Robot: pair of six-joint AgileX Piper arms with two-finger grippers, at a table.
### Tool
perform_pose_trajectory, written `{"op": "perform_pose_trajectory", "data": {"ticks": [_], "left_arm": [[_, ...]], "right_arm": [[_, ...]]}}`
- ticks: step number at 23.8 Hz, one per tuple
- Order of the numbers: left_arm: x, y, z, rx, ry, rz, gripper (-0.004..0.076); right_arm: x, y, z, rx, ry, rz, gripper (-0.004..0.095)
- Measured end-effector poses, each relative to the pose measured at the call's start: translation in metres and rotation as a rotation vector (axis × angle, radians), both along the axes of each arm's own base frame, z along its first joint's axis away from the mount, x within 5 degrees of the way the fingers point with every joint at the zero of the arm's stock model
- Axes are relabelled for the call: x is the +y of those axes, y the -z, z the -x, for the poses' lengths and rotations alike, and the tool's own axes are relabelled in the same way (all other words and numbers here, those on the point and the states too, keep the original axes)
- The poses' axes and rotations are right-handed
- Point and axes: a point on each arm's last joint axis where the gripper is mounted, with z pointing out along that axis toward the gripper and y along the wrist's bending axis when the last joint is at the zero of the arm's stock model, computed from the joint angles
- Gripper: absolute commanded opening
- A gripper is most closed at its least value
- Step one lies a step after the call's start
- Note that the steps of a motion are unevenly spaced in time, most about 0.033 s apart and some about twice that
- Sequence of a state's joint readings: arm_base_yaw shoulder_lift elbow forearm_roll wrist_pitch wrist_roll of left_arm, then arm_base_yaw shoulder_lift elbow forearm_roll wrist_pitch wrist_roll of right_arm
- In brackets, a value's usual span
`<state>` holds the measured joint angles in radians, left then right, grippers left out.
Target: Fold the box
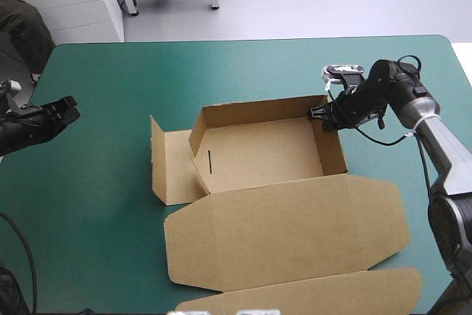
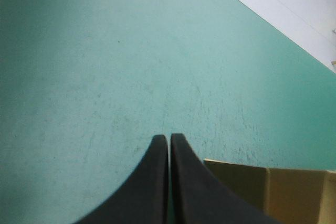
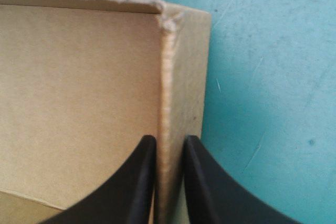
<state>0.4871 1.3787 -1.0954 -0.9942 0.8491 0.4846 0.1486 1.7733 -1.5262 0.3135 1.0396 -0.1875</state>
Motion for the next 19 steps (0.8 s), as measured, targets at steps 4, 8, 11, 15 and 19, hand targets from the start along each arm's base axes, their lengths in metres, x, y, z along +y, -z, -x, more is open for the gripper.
{"op": "perform_pose_trajectory", "data": {"ticks": [4,8,11,15,19], "left_arm": [[0.000,0.000,0.000,0.004,0.002,-0.007,0.0000],[0.000,0.001,0.000,0.007,0.003,-0.013,0.0000],[0.000,0.001,0.000,0.007,0.003,-0.013,0.0000],[0.001,0.002,0.001,0.016,0.008,-0.030,0.0000],[0.001,0.003,0.001,0.023,0.011,-0.044,0.0000]], "right_arm": [[0.001,-0.001,-0.001,-0.016,-0.019,0.001,0.0699],[-0.008,-0.018,-0.001,0.009,0.019,0.093,0.0682],[-0.012,-0.040,-0.001,0.002,0.047,0.132,0.0683],[-0.012,-0.054,0.003,-0.021,0.076,0.119,0.0683],[-0.009,-0.067,0.021,-0.049,0.068,0.152,0.0683]]}}
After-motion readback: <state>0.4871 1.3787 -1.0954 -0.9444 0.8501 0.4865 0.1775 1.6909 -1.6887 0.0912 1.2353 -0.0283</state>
